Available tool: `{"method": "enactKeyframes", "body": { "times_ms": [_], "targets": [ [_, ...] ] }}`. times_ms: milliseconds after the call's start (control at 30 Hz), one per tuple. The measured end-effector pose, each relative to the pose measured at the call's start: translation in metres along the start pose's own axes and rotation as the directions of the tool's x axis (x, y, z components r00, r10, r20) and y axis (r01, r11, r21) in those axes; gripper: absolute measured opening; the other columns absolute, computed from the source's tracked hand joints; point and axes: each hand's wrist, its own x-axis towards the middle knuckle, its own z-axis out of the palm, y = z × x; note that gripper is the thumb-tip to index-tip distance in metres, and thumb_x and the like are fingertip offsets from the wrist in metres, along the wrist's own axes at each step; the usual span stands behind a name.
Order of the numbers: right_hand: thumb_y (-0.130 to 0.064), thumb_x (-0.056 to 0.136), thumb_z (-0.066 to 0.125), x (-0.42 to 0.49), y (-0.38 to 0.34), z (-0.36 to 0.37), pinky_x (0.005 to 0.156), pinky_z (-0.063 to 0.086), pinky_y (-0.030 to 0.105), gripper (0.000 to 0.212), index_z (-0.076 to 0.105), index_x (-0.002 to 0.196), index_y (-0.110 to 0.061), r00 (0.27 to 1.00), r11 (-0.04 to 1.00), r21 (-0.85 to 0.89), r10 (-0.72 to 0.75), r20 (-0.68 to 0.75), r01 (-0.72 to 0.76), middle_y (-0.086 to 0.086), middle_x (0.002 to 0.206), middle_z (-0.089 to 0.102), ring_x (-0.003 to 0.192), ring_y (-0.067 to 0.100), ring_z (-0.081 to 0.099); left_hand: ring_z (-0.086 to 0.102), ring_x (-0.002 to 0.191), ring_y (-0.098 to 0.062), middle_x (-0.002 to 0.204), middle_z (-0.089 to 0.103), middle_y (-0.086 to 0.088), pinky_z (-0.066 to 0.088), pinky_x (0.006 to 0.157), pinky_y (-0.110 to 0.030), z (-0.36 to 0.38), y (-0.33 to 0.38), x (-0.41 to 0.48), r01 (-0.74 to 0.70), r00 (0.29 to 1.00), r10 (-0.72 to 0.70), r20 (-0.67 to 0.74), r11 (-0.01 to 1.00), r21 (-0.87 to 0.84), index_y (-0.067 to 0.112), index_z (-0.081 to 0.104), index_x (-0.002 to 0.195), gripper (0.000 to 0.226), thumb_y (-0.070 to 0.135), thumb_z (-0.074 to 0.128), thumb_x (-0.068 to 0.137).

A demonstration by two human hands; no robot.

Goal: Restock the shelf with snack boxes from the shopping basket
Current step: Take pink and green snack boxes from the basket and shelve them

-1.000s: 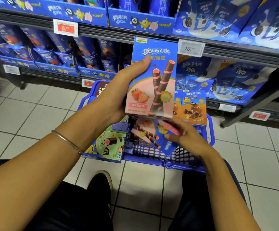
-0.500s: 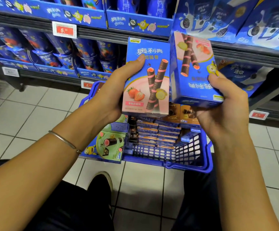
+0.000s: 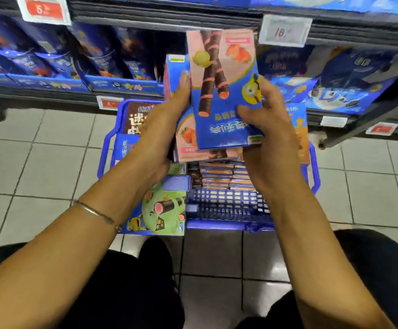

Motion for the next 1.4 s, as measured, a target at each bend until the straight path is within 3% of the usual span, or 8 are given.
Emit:
{"method": "enactKeyframes", "body": {
  "times_ms": [200,400,733,900,1000,1100,1300,1400],
  "targets": [
    [0.005,0.073,0.059,-0.012,0.000,0.027,0.101,0.047,0.052,0.072,0.045,0.143,-0.006,0.986,0.987,0.062,0.155,-0.055,-0.151,0.016,0.126,0.059,0.111,0.034,0.059,0.066,0.127,-0.037,0.139,0.068,-0.016,0.048,0.112,-0.057,-0.010,0.011,-0.013,0.070,0.995,-0.069,-0.079,0.997,0.012,0.012,0.061,0.144,0.067,0.059,0.029,0.108],
    [0.001,0.079,0.059,-0.056,-0.048,0.062,0.092,0.055,0.038,0.043,0.057,0.116,-0.021,0.974,0.974,0.056,0.223,-0.045,-0.221,-0.001,0.102,0.075,0.099,0.022,0.069,0.063,0.131,-0.038,0.146,0.062,-0.019,0.049,0.112,-0.059,-0.003,0.041,-0.078,0.137,0.983,-0.150,-0.108,0.984,-0.117,0.009,0.050,0.153,0.069,0.056,0.030,0.107],
    [0.004,0.090,0.062,-0.161,-0.282,0.193,0.088,0.057,0.040,0.047,0.050,0.134,-0.003,0.987,0.975,-0.181,0.142,0.075,-0.126,-0.001,0.096,0.070,0.098,0.024,0.069,0.066,0.126,-0.041,0.137,0.067,-0.024,0.047,0.112,-0.062,0.060,0.249,-0.269,0.005,0.992,-0.013,-0.124,0.998,-0.066,0.002,0.057,0.144,0.084,0.063,0.050,0.087],
    [-0.024,0.083,0.068,-0.204,-0.397,0.255,0.076,0.051,0.035,0.066,0.046,0.144,-0.037,0.954,0.915,-0.388,0.205,0.217,-0.109,-0.003,0.084,0.066,0.084,0.017,0.066,0.061,0.132,-0.042,0.141,0.065,-0.021,0.042,0.116,-0.064,0.080,0.345,-0.369,-0.040,0.989,0.030,-0.146,0.997,-0.063,0.007,0.057,0.147,0.082,0.062,0.051,0.087],
    [-0.041,0.088,0.065,-0.216,-0.442,0.303,0.071,0.047,0.033,0.039,0.061,0.127,-0.044,0.937,0.855,-0.511,0.245,0.251,-0.087,0.002,0.106,0.069,0.081,0.015,0.065,0.072,0.118,-0.033,0.132,0.072,-0.013,0.058,0.101,-0.053,0.082,0.380,-0.415,-0.060,0.988,0.052,-0.145,0.997,-0.047,0.020,0.075,0.129,0.058,0.060,0.052,0.094],
    [-0.037,0.073,0.066,-0.230,-0.473,0.351,0.055,0.048,0.027,0.017,0.068,0.089,-0.033,0.932,0.823,-0.567,0.239,0.273,-0.045,-0.002,0.080,0.066,0.058,0.013,0.061,0.078,0.105,-0.020,0.123,0.077,-0.001,0.065,0.074,-0.036,0.075,0.410,-0.448,-0.088,0.990,0.074,-0.121,0.990,-0.113,0.038,0.084,0.106,0.040,0.058,0.051,0.095],
    [-0.011,0.089,0.052,-0.244,-0.501,0.437,0.065,0.041,0.034,0.011,0.059,0.081,-0.010,0.963,0.958,-0.234,0.207,0.175,-0.164,0.009,0.079,0.061,0.068,0.025,0.055,0.077,0.102,-0.026,0.124,0.077,-0.008,0.064,0.079,-0.041,0.024,0.473,-0.475,-0.197,0.971,0.167,-0.174,0.964,-0.177,0.022,0.074,0.127,0.054,0.058,0.054,0.092],
    [0.000,0.091,0.051,-0.254,-0.486,0.478,0.078,0.053,0.043,0.018,0.058,0.106,-0.009,0.958,0.978,-0.128,0.191,0.215,-0.166,0.012,0.090,0.067,0.073,0.026,0.064,0.072,0.104,-0.034,0.131,0.072,-0.016,0.061,0.088,-0.047,-0.016,0.505,-0.480,-0.243,0.958,0.211,-0.195,0.956,-0.163,0.014,0.067,0.140,0.057,0.053,0.051,0.101]
  ]
}}
